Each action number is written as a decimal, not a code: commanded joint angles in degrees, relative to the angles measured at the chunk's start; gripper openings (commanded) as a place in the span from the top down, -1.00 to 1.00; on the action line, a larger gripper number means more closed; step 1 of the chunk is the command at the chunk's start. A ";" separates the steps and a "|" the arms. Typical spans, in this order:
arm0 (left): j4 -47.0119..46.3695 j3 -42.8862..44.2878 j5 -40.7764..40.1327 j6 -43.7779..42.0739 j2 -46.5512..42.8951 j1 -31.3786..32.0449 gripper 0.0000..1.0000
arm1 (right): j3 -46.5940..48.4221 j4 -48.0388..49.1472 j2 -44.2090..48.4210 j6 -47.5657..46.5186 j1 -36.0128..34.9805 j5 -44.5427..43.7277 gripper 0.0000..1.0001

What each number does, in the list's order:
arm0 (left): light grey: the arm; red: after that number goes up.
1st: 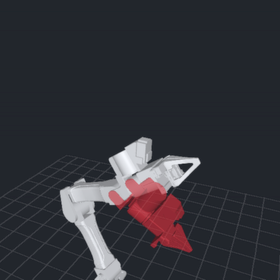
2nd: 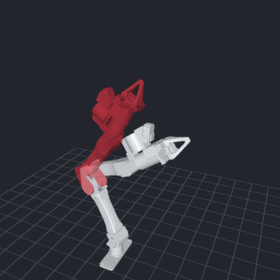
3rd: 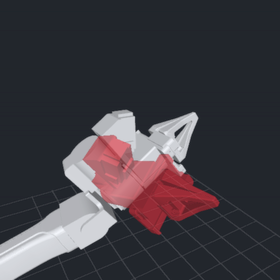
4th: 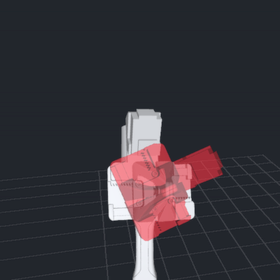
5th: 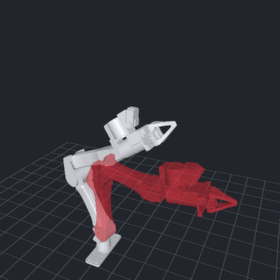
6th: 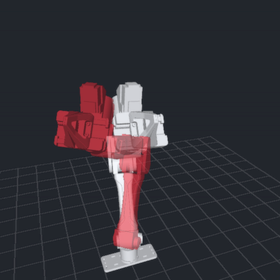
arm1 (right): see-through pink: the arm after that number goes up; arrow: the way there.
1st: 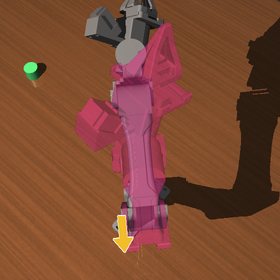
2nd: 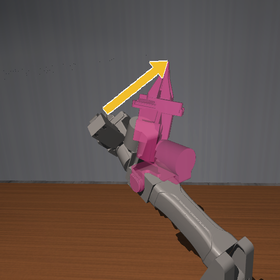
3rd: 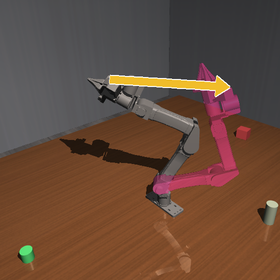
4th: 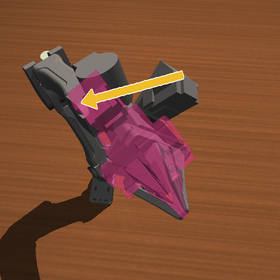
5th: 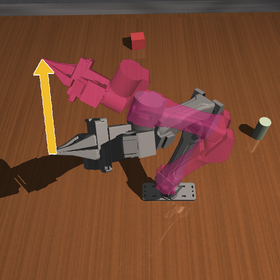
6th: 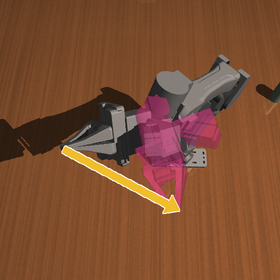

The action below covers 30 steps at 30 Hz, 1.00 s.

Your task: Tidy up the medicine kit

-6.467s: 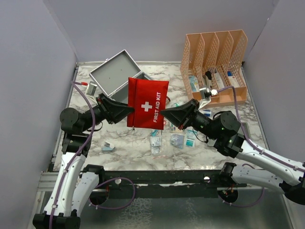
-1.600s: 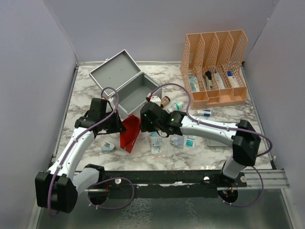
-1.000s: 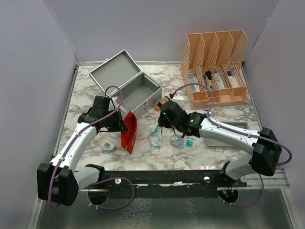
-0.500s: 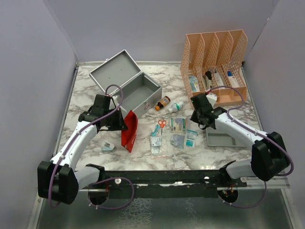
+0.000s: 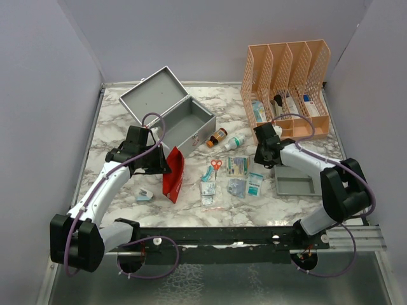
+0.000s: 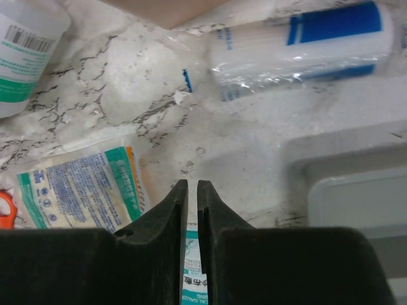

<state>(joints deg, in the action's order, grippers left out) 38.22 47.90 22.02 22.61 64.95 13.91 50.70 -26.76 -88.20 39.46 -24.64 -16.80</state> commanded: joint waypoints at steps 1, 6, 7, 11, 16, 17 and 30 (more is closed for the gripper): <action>-0.73 1.70 -0.58 0.34 0.08 0.41 1.00 | 1.67 5.84 -2.05 -6.32 0.76 9.72 0.74; -0.74 1.78 -0.79 0.20 0.00 0.50 1.00 | 0.82 10.80 -1.84 -10.97 0.82 16.32 0.57; -0.77 1.74 -0.83 0.16 -0.02 0.50 1.00 | 0.67 11.57 -1.63 -11.67 0.82 17.21 0.53; -0.74 1.74 -0.89 0.39 0.03 0.49 1.00 | 0.21 13.59 -1.39 -13.26 0.79 20.15 0.39; -0.81 1.69 -0.85 0.41 0.00 0.58 1.00 | 0.73 13.36 -3.06 -14.87 0.79 22.11 0.37; -0.81 1.73 -0.85 0.34 -0.02 0.59 1.00 | 1.03 13.03 -3.49 -15.20 0.80 22.35 0.41; -1.06 1.46 -0.92 0.44 0.20 0.63 1.00 | 0.46 13.35 -3.61 -16.18 0.78 26.32 0.48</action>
<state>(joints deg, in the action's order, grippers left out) 38.17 47.90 21.85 22.72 64.95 14.37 50.96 -15.20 -91.92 24.69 -24.14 5.74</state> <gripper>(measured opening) 0.020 0.287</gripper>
